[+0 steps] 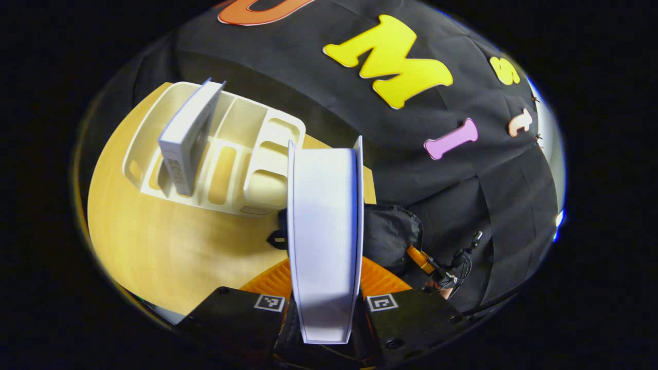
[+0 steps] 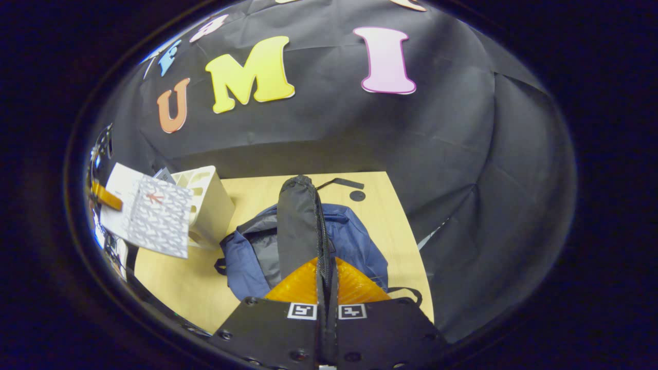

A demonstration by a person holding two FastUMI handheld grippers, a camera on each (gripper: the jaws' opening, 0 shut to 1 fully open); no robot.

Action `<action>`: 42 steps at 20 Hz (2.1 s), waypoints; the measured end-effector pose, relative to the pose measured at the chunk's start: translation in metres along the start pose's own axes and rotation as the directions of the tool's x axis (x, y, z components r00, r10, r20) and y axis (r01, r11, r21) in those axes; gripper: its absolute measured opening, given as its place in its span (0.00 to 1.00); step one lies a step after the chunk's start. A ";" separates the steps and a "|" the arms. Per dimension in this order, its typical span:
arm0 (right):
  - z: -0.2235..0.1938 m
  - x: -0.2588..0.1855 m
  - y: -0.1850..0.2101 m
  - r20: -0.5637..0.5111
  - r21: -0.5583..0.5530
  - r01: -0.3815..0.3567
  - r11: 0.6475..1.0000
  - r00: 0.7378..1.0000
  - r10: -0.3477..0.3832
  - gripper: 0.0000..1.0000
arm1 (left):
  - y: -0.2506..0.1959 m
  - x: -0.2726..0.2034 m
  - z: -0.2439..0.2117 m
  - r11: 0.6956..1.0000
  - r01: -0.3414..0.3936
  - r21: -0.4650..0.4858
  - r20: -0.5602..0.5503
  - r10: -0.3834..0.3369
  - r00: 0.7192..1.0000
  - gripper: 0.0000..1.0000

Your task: Open the schoolbag, grab two books from the bookshelf and put them into the schoolbag.

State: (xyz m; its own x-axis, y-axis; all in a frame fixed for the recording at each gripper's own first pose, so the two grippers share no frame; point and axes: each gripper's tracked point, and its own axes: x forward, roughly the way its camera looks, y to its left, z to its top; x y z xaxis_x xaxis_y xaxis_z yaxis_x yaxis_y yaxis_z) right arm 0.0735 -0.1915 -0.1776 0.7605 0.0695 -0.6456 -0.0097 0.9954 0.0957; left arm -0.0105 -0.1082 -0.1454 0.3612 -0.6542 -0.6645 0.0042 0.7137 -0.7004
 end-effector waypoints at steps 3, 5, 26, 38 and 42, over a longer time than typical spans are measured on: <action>-0.002 0.003 0.002 -0.011 0.022 0.001 1.000 1.000 -0.001 0.01 | -0.017 0.061 -0.044 0.998 0.061 -0.005 -0.026 -0.061 0.998 0.39; -0.003 0.004 0.002 -0.021 0.023 -0.001 1.000 1.000 0.001 0.00 | -0.018 0.093 -0.058 0.997 0.072 -0.035 -0.033 -0.073 0.997 0.43; 0.017 -0.002 -0.013 -0.042 0.027 0.034 0.999 0.999 -0.033 0.00 | -0.046 0.283 -0.108 0.923 0.297 -0.246 -0.055 -0.319 0.946 0.43; 0.017 0.006 -0.009 -0.048 0.032 0.038 0.999 0.998 -0.036 0.03 | -0.033 0.322 -0.114 0.913 0.263 -0.311 -0.113 -0.310 0.944 0.52; 0.013 0.009 -0.006 -0.051 0.037 0.033 0.999 0.998 -0.031 0.00 | -0.027 0.334 -0.118 0.936 0.175 -0.306 -0.164 -0.233 0.959 0.71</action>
State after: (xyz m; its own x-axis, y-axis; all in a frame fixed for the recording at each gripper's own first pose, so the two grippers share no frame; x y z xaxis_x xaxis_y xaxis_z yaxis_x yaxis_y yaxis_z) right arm 0.0890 -0.1976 -0.1736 0.7261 0.0423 -0.6863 0.0391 0.9940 0.1026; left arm 0.0002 -0.3753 -0.3788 0.1927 -0.8341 -0.5168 -0.2183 0.4771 -0.8513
